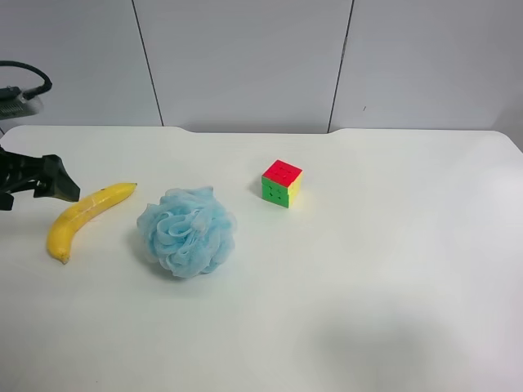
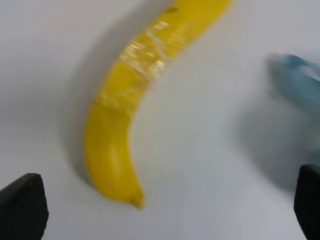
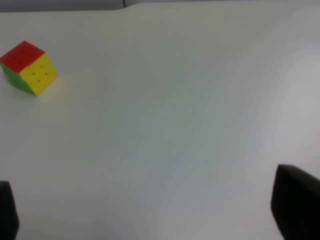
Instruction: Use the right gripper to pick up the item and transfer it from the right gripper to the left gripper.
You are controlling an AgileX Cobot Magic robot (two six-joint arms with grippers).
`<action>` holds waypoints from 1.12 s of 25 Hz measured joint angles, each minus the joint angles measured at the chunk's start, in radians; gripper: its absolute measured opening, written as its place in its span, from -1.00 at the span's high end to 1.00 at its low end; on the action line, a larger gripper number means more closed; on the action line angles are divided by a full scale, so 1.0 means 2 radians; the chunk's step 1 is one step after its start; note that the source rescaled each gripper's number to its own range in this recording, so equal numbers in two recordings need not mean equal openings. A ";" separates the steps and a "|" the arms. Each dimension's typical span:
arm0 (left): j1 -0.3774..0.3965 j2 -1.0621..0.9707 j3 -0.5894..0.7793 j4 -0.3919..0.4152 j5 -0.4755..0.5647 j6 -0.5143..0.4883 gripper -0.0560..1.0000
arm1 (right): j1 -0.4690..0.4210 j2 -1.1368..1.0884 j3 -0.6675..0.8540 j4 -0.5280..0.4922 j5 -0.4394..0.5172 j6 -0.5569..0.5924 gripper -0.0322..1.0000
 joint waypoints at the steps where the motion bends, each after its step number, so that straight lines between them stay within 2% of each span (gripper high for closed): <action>1: 0.000 -0.022 0.000 0.000 0.020 0.000 -0.99 | 0.000 0.000 0.000 0.000 0.000 0.000 -1.00; 5: 0.000 -0.114 0.000 0.000 0.098 -0.013 -1.00 | 0.000 0.000 0.000 0.000 0.000 0.000 -1.00; 9: 0.000 -0.207 0.000 0.019 0.170 -0.054 -1.00 | 0.000 0.000 0.000 0.000 0.000 0.000 -1.00; 12: 0.000 -0.281 0.000 0.055 0.222 -0.106 -1.00 | 0.000 0.000 0.000 0.000 0.000 0.000 -1.00; 16: 0.000 -0.364 0.000 0.125 0.280 -0.168 -1.00 | 0.000 0.000 0.000 0.000 0.000 0.000 -1.00; 21: 0.000 -0.449 0.001 0.186 0.325 -0.199 -1.00 | 0.000 0.000 0.000 0.000 0.000 0.000 -1.00; 28: 0.000 -0.545 0.061 0.200 0.338 -0.201 -1.00 | 0.000 0.000 0.000 0.000 0.000 0.000 -1.00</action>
